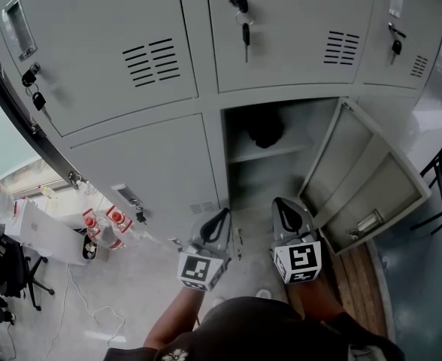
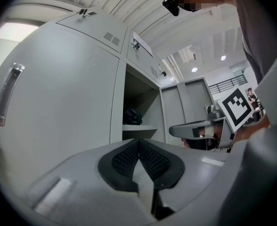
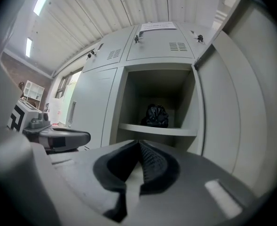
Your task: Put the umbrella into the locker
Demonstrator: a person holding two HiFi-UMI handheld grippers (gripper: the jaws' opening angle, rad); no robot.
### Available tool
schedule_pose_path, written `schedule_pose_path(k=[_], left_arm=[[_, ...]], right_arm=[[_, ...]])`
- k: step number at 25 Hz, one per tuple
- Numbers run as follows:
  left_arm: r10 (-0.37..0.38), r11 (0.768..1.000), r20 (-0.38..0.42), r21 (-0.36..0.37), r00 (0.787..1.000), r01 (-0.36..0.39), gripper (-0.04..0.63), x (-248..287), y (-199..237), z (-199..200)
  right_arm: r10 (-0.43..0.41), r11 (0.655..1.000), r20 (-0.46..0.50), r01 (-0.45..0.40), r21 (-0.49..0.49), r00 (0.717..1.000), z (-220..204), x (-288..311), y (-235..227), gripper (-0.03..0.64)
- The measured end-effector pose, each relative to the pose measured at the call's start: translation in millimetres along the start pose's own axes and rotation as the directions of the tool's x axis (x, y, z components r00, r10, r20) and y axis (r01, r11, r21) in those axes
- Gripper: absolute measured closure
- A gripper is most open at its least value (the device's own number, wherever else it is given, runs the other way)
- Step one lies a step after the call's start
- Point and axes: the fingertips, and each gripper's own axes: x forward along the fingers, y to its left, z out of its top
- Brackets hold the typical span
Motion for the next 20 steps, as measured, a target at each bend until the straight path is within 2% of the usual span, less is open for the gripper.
schedule_pose_path(k=[15, 20], left_arm=[[0.001, 1.000, 0.026, 0.005, 1.000, -0.001, 0.592, 2.5, -0.8, 8.7], [0.002, 1.000, 0.006, -0.012, 1.000, -0.002, 0.591, 3.5, -0.2, 3.2]], right_arm=[[-0.005, 1.000, 0.018, 0.005, -0.001, 1.000, -1.5, -3.6, -0.6, 0.614], [-0.006, 1.000, 0.017, 0.006, -0.012, 1.000, -2.5, -3.6, 0.1, 0.614]])
